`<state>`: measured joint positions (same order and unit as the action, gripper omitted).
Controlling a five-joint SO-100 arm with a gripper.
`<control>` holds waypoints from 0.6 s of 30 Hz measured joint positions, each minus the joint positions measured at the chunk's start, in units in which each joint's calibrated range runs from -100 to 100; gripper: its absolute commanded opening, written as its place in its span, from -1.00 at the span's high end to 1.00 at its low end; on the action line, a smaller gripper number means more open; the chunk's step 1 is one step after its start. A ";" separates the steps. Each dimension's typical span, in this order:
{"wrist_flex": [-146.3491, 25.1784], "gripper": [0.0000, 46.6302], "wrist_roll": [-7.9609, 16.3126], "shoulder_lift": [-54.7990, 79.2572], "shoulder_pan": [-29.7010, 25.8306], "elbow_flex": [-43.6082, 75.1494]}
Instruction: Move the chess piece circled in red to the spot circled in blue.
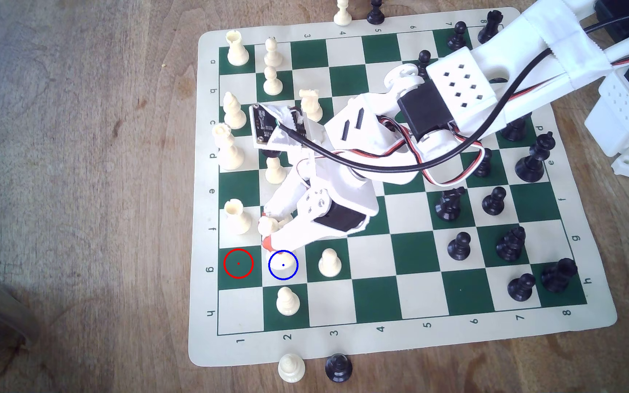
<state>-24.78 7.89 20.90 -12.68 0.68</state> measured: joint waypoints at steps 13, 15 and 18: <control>0.96 0.99 0.00 0.00 0.00 -1.08; 1.35 0.99 0.00 0.34 0.00 -1.08; 2.31 0.99 0.00 1.76 0.00 -1.08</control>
<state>-22.47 7.89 22.66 -12.68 -0.41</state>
